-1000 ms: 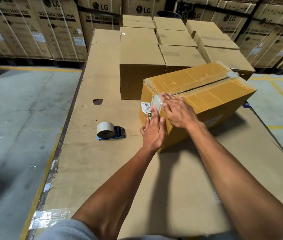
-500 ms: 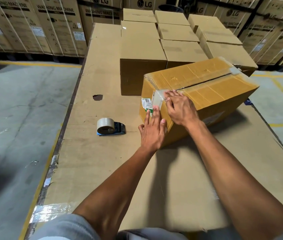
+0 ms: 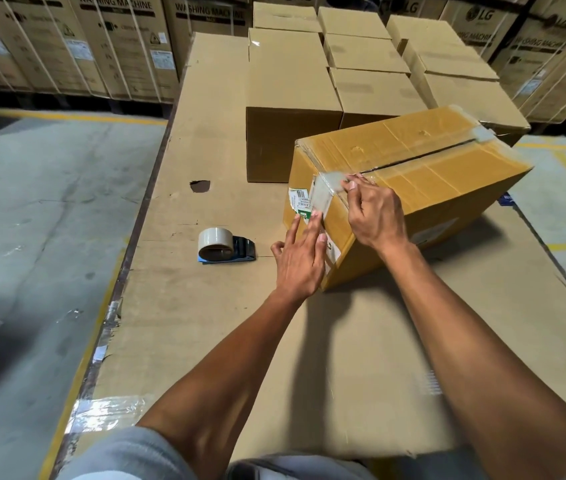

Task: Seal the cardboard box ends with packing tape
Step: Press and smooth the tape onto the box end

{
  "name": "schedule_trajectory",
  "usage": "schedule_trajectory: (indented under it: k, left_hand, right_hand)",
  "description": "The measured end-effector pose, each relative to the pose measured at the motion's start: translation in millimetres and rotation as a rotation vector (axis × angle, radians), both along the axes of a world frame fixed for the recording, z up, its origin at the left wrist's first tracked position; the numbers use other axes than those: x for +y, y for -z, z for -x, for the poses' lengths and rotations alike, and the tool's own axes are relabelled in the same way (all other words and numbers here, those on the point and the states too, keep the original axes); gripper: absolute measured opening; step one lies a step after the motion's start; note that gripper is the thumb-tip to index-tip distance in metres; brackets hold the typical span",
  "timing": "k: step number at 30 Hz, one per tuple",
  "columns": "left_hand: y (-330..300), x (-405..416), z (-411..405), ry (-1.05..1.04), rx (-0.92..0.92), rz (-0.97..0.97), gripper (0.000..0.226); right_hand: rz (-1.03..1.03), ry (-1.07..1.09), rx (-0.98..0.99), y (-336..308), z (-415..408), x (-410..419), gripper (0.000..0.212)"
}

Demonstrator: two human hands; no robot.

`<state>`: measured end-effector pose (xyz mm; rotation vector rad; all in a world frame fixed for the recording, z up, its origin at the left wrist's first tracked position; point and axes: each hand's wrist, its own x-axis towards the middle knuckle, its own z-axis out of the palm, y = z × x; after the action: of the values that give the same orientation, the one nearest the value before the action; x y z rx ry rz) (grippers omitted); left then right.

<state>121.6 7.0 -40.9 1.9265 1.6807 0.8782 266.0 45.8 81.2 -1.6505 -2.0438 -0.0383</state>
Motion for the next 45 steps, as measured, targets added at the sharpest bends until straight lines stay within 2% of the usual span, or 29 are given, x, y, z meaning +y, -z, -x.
schedule_trajectory:
  k: [4,6,9,14,17,21,26,33,40,45]
  left_hand:
    - [-25,15,-7,-0.031,-0.073,-0.129,0.057]
    - [-31,19,-12,-0.033,-0.104,-0.158,0.055]
    - [-16,13,-11,-0.024,-0.085,-0.117,0.053]
    - [2,7,8,0.010,0.055,-0.113,0.052]
    - [-16,18,4,-0.002,0.016,-0.158,0.055]
    - [-17,18,-3,0.024,-0.015,-0.150,0.056]
    - [3,10,13,0.050,0.126,-0.094,0.058]
    - [-33,32,4,0.029,0.016,-0.148,0.061]
    - [-7,21,11,0.049,0.102,-0.064,0.064]
    - [-29,34,12,0.048,0.069,-0.160,0.063]
  right_hand:
    - [-0.069,-0.103,-0.009,1,-6,-1,0.045]
    - [-0.066,-0.128,-0.013,2,-8,1,0.048]
    - [-0.049,-0.066,0.003,5,-6,4,0.048]
    - [-0.034,0.009,0.001,6,-3,4,0.055]
    - [-0.038,-0.057,-0.031,8,-8,3,0.048]
    - [0.053,-0.056,-0.030,10,-10,9,0.051]
    - [0.073,0.010,-0.042,10,-6,14,0.059]
    - [0.118,-0.037,-0.140,3,-8,13,0.057]
    - [0.134,0.048,-0.149,5,-3,16,0.056]
    - [0.259,-0.111,-0.233,-1,-7,16,0.056]
